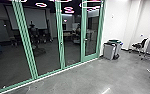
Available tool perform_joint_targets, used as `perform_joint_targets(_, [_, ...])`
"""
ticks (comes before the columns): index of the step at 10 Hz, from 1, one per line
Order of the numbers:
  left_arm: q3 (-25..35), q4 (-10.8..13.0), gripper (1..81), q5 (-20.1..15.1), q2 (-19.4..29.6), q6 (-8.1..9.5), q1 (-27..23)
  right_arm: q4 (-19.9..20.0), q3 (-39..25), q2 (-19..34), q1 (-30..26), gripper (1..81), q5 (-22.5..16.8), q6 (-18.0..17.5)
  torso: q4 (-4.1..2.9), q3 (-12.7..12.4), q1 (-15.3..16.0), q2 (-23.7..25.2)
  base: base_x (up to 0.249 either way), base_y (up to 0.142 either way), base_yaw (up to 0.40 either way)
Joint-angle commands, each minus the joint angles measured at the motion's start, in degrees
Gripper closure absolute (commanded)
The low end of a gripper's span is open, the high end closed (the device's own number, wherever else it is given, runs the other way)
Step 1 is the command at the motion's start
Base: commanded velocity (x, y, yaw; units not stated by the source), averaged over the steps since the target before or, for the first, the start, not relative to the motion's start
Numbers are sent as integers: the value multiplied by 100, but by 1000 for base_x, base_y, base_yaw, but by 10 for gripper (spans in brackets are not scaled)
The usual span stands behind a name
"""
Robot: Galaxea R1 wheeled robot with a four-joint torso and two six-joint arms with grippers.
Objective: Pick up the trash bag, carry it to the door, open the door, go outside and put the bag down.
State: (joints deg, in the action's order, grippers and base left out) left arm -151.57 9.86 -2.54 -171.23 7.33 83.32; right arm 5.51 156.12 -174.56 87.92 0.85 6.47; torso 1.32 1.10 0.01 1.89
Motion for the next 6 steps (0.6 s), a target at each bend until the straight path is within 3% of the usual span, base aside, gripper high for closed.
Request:
perform_joint_targets(1, [22,51,811,-283,18,-21,-339,29,-13,-3,-296,10,-331,47,0,0,0,0,134,0,0])
perform_joint_targets(6, [22,51,811,-283,18,-21,-347,29,-4,-3,-296,10,-331,47,0,0,2,0,135,0,0])
